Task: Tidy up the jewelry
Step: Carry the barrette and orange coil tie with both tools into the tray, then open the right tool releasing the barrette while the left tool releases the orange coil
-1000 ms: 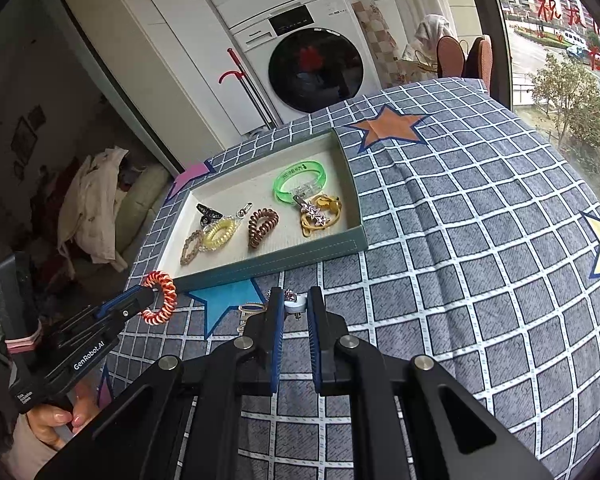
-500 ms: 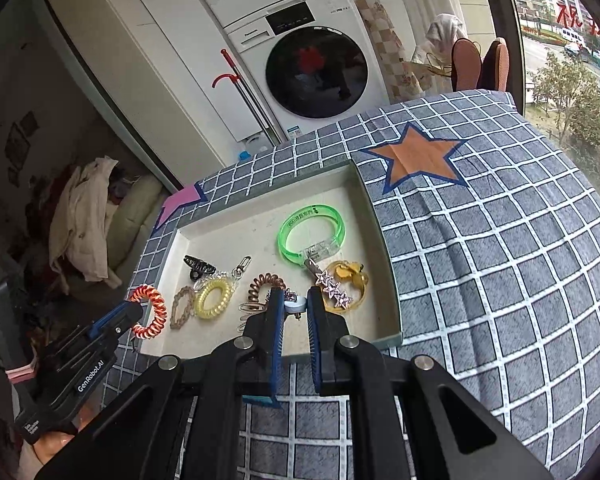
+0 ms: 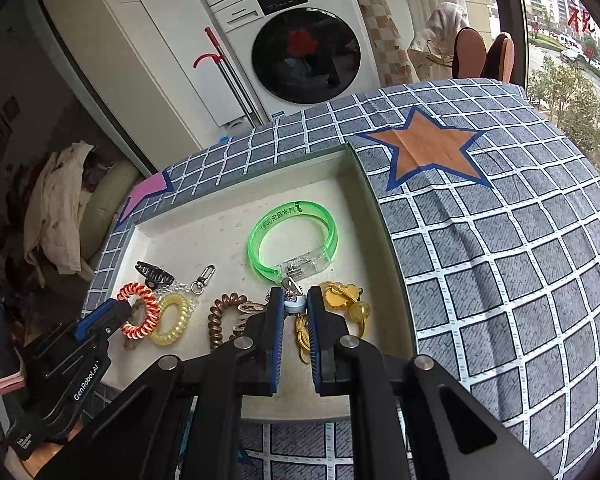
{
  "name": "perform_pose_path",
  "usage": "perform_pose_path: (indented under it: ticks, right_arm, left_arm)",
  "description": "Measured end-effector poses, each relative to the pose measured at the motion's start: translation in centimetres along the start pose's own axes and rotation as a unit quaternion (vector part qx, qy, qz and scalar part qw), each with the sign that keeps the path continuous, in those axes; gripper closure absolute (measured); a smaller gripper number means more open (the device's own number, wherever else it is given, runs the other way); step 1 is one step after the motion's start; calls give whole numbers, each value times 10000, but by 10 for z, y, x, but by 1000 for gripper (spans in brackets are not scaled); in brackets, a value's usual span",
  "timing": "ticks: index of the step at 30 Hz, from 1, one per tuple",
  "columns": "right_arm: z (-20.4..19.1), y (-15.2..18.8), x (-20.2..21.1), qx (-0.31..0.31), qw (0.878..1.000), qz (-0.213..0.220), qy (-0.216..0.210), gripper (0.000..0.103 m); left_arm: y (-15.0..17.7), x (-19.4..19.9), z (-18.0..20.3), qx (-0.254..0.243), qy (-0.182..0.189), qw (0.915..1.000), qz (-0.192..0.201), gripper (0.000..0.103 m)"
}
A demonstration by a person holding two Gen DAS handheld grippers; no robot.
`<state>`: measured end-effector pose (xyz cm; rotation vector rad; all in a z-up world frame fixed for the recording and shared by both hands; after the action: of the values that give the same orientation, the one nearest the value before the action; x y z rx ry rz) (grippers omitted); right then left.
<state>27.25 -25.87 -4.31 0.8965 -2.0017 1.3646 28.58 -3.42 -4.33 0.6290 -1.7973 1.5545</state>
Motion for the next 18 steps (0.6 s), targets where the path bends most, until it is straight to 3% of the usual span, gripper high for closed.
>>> perform_pose_path:
  ticks: [11, 12, 13, 15, 18]
  right_arm:
    - [0, 6, -18, 147, 9995, -206, 165, 87]
    - [0, 7, -19, 150, 9995, -232, 169, 77]
    - [0, 8, -19, 139, 9994, -240, 188, 61]
    - [0, 9, -18, 126, 9995, -209, 203, 49]
    - [-3, 9, -13, 180, 9996, -169, 166, 48]
  left_arm:
    - [5, -9, 4, -82, -96, 9999, -101, 69]
    - [6, -10, 4, -76, -90, 9999, -111, 69]
    - [6, -10, 5, -75, -94, 9999, -115, 69]
    - [6, -11, 6, -112, -119, 9998, -123, 69]
    - [6, -11, 7, -142, -171, 9997, -124, 69]
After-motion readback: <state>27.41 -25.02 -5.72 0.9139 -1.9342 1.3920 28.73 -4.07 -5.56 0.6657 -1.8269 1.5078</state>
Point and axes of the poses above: each gripper's, at about its wrist camera, not at the fingertips, and x roughly against the way its jaws point, z to its right, y to its underside, the point moved 1 cm from there along -x, roughly the way its jaws point
